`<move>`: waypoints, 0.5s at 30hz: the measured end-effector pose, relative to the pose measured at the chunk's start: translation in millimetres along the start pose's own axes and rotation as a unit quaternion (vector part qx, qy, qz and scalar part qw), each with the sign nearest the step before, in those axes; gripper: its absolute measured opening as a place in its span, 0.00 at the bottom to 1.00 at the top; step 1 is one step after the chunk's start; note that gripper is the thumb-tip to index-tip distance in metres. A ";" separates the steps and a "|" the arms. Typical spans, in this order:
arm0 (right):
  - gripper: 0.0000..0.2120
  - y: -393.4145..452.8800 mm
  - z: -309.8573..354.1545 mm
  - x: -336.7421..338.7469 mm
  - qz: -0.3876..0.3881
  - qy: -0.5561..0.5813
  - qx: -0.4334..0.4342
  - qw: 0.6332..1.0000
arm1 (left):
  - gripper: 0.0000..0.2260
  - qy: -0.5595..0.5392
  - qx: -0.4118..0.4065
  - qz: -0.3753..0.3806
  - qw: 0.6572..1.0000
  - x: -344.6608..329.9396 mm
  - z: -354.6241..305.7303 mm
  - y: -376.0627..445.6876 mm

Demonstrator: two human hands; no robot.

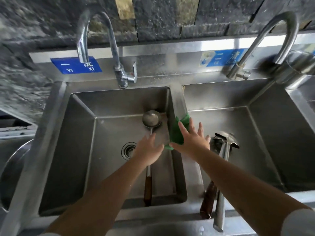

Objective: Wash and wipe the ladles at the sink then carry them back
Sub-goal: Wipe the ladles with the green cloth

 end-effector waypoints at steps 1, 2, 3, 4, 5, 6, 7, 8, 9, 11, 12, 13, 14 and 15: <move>0.48 7.8 1.3 -3.4 -0.003 -0.011 0.001 1.000 | 0.34 0.000 0.010 0.011 1.000 -4.6 8.4 7.1; 0.48 14.7 2.0 -6.3 -0.009 -0.017 -0.001 1.000 | 0.35 0.001 0.025 0.025 0.999 -6.4 12.3 10.6; 0.49 21.2 2.6 -8.1 -0.016 -0.019 -0.005 1.000 | 0.35 0.006 0.035 0.038 0.999 -9.7 16.3 16.1; 0.48 27.7 3.1 -9.0 -0.020 -0.018 -0.009 1.000 | 0.36 0.018 0.041 0.050 0.998 -15.3 20.8 24.9; 0.48 34.3 3.7 -9.6 -0.019 -0.017 -0.010 1.000 | 0.36 0.033 0.043 0.064 0.996 -21.6 24.0 34.8; 0.48 42.0 3.7 -13.3 -0.011 -0.016 -0.011 1.000 | 0.37 0.039 0.050 0.082 0.995 -30.5 27.9 46.0; 0.48 41.6 4.1 -12.0 -0.016 -0.013 -0.009 1.000 | 0.38 0.041 0.049 0.086 0.994 -34.0 28.4 53.1; 0.47 43.0 4.0 -13.4 -0.019 -0.012 -0.006 1.000 | 0.38 0.036 0.051 0.090 0.994 -38.9 30.1 62.7; 0.46 47.0 3.9 -14.6 -0.024 -0.014 -0.004 1.000 | 0.38 0.028 0.055 0.091 0.994 -43.6 31.9 76.3; 0.45 52.2 4.0 -15.9 -0.035 -0.024 0.001 0.999 | 0.37 0.023 0.062 0.093 0.993 -54.0 36.4 103.0; 0.44 54.6 4.1 -15.9 -0.038 -0.031 0.004 0.999 | 0.37 0.021 0.068 0.093 0.993 -58.4 37.7 115.1; 0.43 56.9 3.1 -16.7 -0.039 -0.036 0.004 0.999 | 0.36 0.020 0.071 0.090 0.993 -63.5 38.8 126.7; 0.43 56.9 4.5 -15.4 -0.044 -0.041 0.009 0.998 | 0.36 0.026 0.072 0.081 0.994 -64.4 41.3 134.2; 0.42 58.5 4.0 -15.6 -0.048 -0.047 0.013 0.998 | 0.35 0.032 0.075 0.078 0.994 -69.4 45.4 144.0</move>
Point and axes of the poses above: each hand's wrist, its own y-axis towards the middle knuckle, its own x-axis out of the back of the hand, z = x × y, the point moved 2 cm from there along y, towards the middle knuckle, and after that the axes turned 2 degrees about x, right-handed, at the moved point
